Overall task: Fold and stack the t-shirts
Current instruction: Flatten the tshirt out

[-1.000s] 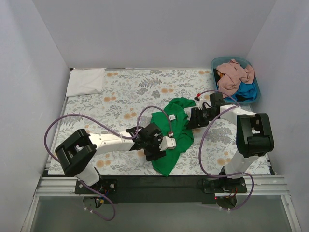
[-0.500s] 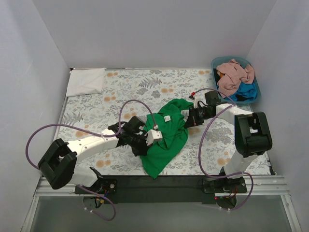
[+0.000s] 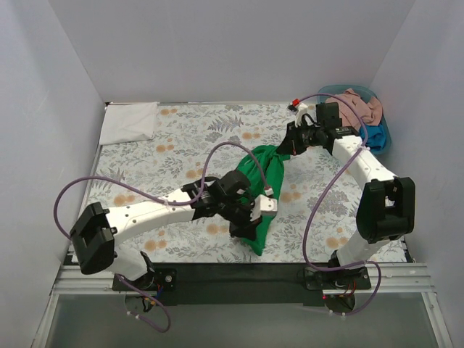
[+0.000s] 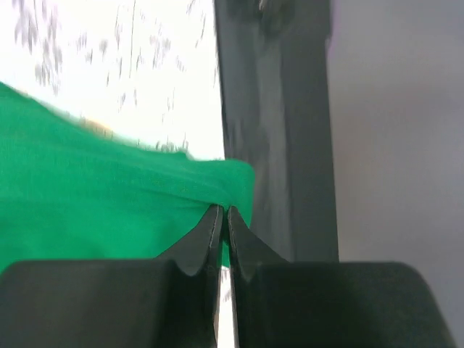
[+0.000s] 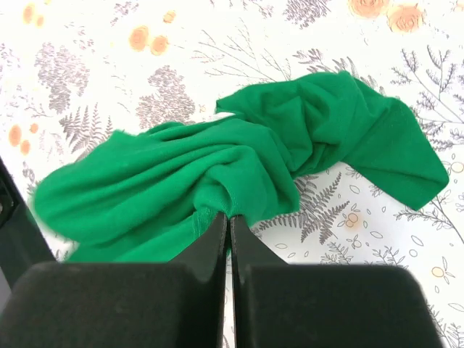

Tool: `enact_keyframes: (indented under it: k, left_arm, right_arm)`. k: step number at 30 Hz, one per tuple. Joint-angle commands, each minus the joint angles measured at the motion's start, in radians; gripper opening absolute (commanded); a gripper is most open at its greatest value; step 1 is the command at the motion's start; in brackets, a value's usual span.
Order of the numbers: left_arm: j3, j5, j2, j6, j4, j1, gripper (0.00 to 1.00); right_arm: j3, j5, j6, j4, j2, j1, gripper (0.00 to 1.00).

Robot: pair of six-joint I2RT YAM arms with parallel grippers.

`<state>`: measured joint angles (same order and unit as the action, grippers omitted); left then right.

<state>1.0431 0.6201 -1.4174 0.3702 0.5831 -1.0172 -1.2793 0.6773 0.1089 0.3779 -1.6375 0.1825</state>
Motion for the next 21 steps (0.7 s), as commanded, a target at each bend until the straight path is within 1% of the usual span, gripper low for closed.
enact_keyframes:
  k: [1, 2, 3, 5, 6, 7, 8, 10, 11, 12, 13, 14, 17, 21]
  left_arm:
    - [0.098, 0.023, -0.066, 0.081, -0.069, -0.049, 0.0]
    - [0.145, 0.024, -0.089, 0.073, -0.078, -0.049, 0.06]
    - [0.164, 0.018, -0.091, 0.064, -0.083, -0.049, 0.23]
    - [0.167, -0.003, -0.043, 0.056, -0.106, -0.035, 0.37]
    - [0.15, 0.0, -0.02, 0.062, -0.12, -0.021, 0.49]
    - [0.131, -0.002, 0.01, 0.096, -0.156, -0.005, 0.51]
    - [0.109, -0.003, 0.032, 0.116, -0.175, 0.05, 0.53]
    - [0.058, -0.002, 0.063, 0.159, -0.206, 0.126, 0.53]
    - [0.042, 0.0, 0.061, 0.22, -0.219, 0.22, 0.53]
    - [0.023, -0.014, 0.045, 0.249, -0.233, 0.264, 0.53]
    - [0.017, -0.064, 0.031, 0.294, -0.259, 0.299, 0.53]
    - [0.017, -0.098, 0.014, 0.303, -0.27, 0.349, 0.54]
    - [0.023, -0.125, -0.057, 0.308, -0.313, 0.393, 0.58]
    - [0.08, -0.126, -0.182, 0.309, -0.333, 0.397, 0.66]
  right_arm:
    - [-0.09, -0.024, 0.043, 0.01, 0.011, -0.029, 0.01]
    - [-0.106, -0.016, 0.046, 0.015, 0.015, -0.031, 0.01]
    - [-0.112, -0.007, 0.048, 0.022, 0.019, -0.032, 0.01]
    - [-0.121, 0.007, 0.055, 0.047, 0.045, -0.034, 0.01]
    - [-0.121, 0.011, 0.064, 0.052, 0.057, -0.034, 0.01]
    - [-0.12, 0.013, 0.067, 0.059, 0.085, -0.034, 0.01]
    - [-0.12, 0.013, 0.069, 0.061, 0.097, -0.035, 0.01]
    - [-0.124, 0.016, 0.078, 0.073, 0.134, -0.035, 0.01]
    - [-0.126, 0.016, 0.08, 0.078, 0.145, -0.035, 0.01]
    - [-0.123, 0.015, 0.081, 0.078, 0.156, -0.035, 0.01]
    - [-0.114, 0.015, 0.084, 0.079, 0.174, -0.037, 0.01]
    - [-0.109, 0.015, 0.086, 0.081, 0.18, -0.037, 0.01]
    - [-0.098, 0.022, 0.087, 0.087, 0.189, -0.037, 0.01]
    - [-0.084, 0.028, 0.087, 0.092, 0.189, -0.035, 0.01]
